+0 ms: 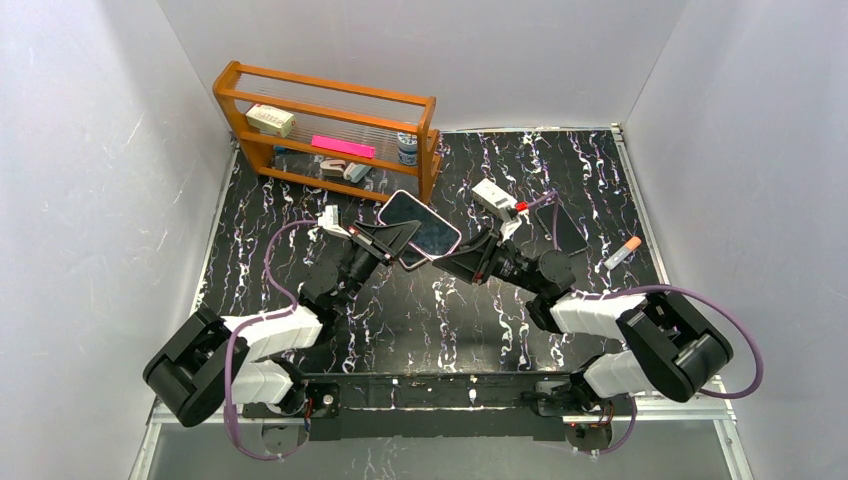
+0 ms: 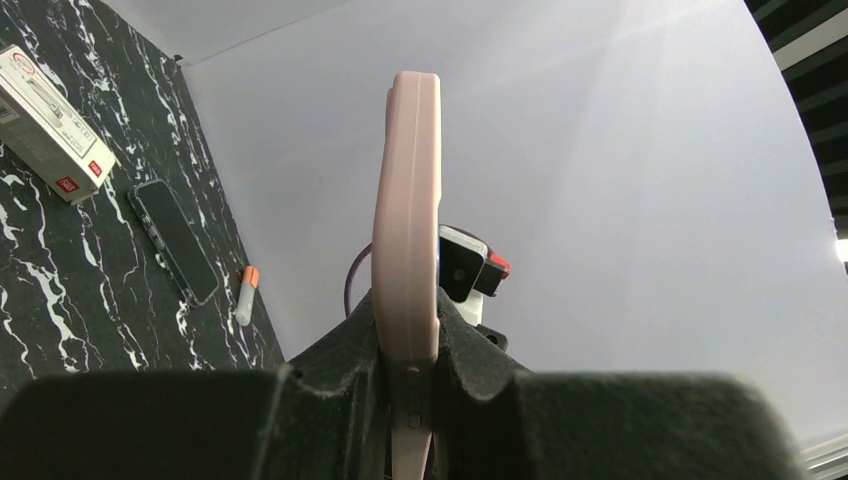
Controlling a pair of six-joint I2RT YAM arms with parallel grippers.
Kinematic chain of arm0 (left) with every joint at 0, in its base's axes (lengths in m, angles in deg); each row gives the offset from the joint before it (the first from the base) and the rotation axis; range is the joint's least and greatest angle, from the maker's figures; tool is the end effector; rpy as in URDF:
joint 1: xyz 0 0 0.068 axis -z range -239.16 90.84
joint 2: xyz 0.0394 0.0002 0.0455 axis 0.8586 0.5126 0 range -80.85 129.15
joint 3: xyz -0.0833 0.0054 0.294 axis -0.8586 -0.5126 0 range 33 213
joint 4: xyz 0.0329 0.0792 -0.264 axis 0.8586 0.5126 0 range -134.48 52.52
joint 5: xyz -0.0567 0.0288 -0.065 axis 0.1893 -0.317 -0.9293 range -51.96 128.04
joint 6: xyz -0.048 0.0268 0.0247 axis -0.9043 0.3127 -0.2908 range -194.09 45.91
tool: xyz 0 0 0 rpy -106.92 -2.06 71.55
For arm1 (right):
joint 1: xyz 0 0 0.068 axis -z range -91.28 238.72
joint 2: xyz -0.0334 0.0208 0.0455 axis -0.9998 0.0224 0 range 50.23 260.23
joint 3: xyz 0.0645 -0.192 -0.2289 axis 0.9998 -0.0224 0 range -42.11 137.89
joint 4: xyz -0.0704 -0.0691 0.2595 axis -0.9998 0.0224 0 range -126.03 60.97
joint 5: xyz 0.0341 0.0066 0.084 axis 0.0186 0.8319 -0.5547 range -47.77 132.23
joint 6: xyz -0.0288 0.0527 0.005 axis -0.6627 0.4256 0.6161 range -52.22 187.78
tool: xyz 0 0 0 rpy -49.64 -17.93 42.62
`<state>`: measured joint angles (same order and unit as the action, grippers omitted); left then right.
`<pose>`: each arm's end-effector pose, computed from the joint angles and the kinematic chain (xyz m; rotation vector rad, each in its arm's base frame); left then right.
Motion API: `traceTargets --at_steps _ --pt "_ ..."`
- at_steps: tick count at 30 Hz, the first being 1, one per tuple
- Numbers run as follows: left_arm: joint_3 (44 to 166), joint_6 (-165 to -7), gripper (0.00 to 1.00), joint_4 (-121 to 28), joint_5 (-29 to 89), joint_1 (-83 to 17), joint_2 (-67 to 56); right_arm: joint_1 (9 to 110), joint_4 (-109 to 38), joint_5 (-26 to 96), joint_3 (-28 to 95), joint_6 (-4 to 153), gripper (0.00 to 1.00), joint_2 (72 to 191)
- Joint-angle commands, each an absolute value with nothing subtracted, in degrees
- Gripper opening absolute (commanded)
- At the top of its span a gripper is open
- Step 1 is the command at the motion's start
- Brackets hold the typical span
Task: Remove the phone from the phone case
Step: Remove the phone case from the phone.
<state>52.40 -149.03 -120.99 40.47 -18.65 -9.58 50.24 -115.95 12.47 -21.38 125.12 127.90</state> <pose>0.1847 -0.1552 0.2758 -0.4355 1.2569 -1.7369 0.1847 0.1750 0.2614 -0.3082 1.3977 1.7253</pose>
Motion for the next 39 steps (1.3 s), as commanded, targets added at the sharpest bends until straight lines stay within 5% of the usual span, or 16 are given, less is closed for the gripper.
traceTargets --at_steps 1,20,27,39 --pt "52.75 -149.99 0.00 -125.61 43.04 -18.21 -12.97 49.65 -123.67 11.15 -18.89 125.35 0.39 129.02" --pt "53.23 -152.49 0.00 -120.77 41.44 -18.21 -15.17 49.69 -120.83 7.86 -17.94 113.98 0.14 128.62" --pt "55.45 -154.37 0.00 -118.66 35.25 -18.26 -14.49 49.69 -108.73 10.87 -16.47 100.06 0.01 124.23" --pt "58.17 -154.94 0.00 -117.09 27.49 -18.26 -13.01 49.70 -90.47 18.14 -12.22 74.19 0.01 119.70"
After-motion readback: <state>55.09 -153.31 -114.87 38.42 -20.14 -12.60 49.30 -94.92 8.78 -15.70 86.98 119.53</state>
